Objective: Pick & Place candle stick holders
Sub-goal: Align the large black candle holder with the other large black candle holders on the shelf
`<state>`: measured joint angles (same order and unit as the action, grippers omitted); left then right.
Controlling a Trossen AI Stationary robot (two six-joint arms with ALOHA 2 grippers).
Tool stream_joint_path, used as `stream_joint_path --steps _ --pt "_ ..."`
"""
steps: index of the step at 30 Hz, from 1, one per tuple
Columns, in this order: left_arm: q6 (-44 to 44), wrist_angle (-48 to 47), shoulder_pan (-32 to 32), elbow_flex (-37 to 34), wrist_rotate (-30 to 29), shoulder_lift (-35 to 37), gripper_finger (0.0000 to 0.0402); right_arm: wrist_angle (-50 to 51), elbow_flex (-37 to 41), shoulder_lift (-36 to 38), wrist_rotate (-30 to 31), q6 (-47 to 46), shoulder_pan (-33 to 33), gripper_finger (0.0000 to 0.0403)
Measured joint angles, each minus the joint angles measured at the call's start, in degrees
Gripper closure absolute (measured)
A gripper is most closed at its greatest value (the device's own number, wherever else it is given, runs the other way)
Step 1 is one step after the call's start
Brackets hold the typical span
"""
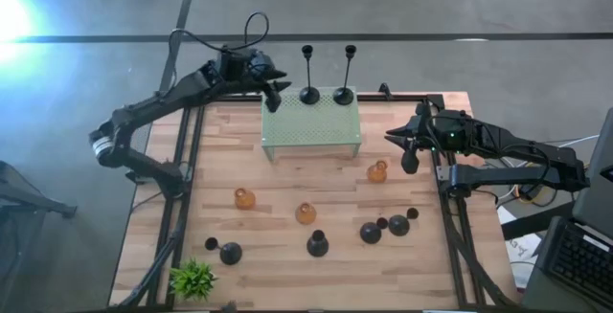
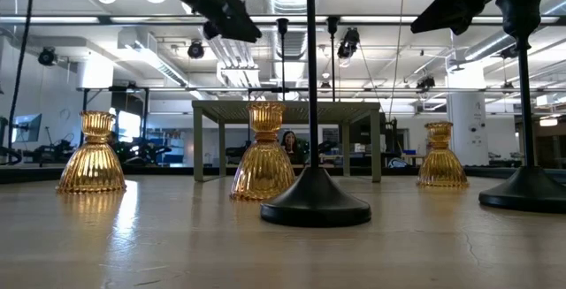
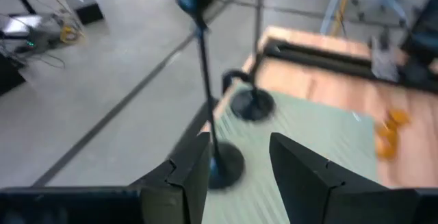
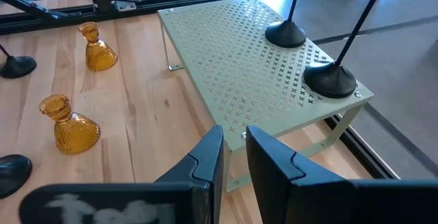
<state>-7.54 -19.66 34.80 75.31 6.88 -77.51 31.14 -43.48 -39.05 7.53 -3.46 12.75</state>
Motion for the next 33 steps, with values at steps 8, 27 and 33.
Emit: stream_joint_path --steps 8,27,33 --pt "-1.84 -17.45 -1.84 -0.02 4.81 9.16 0.0246 -0.02 0.0 0.02 0.02 -0.02 0.0 0.0346" --pt "20.16 -48.26 -32.21 -1.18 10.54 18.55 0.0248 -0.04 0.0 0.0 0.02 -1.84 0.0 0.0346" --pt "33.68 -48.59 -46.81 -5.49 7.12 18.83 0.0248 -0.07 0.0 0.0 0.01 -2.53 0.0 0.0346"
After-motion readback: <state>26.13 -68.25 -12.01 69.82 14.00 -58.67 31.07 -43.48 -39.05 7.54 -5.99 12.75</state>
